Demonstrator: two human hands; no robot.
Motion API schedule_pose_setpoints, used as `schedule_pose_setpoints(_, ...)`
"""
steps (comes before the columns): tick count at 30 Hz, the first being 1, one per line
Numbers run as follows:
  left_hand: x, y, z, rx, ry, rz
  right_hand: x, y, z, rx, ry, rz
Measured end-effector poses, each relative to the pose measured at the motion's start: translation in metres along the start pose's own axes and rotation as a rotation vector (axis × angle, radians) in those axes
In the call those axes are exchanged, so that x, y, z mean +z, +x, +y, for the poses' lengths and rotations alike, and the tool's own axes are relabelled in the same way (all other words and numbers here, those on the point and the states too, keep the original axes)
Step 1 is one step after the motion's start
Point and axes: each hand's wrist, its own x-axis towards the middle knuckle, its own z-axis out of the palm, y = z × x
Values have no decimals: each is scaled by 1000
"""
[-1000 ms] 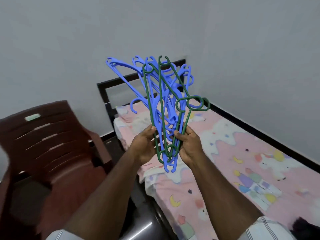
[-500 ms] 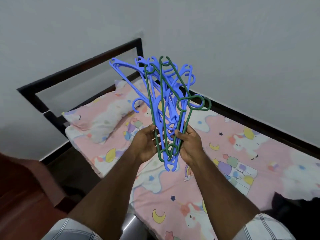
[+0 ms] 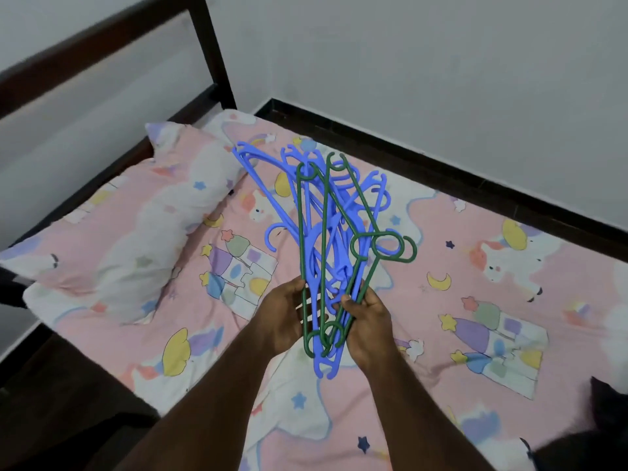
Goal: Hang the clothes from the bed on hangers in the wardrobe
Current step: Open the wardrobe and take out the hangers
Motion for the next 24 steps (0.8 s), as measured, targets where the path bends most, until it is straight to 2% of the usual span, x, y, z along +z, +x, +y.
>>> schedule_pose_setpoints(6,-24,60,-2,-86,58,12,-10,53,42,17,8,58)
schedule_pose_setpoints(8,-29,78,2,-87,146,39,-12,71,48,32,-68,68)
schedule_pose_setpoints(11,-42,99,6,-57,468,230,-24,82,53,104,-512,200)
schedule_pose_setpoints(13,-48,101,7,-22,617,293,-32,78,51,148,-842,262)
schedule_pose_setpoints(16,-38,86,1,53,705,254,-34,62,45,46,-1118,265)
schedule_pose_setpoints(19,-15,63,-5,146,778,156,-28,46,39,-12,-1244,232)
schedule_pose_setpoints(24,5,40,-17,212,913,90,-24,15,26,-108,-1530,184)
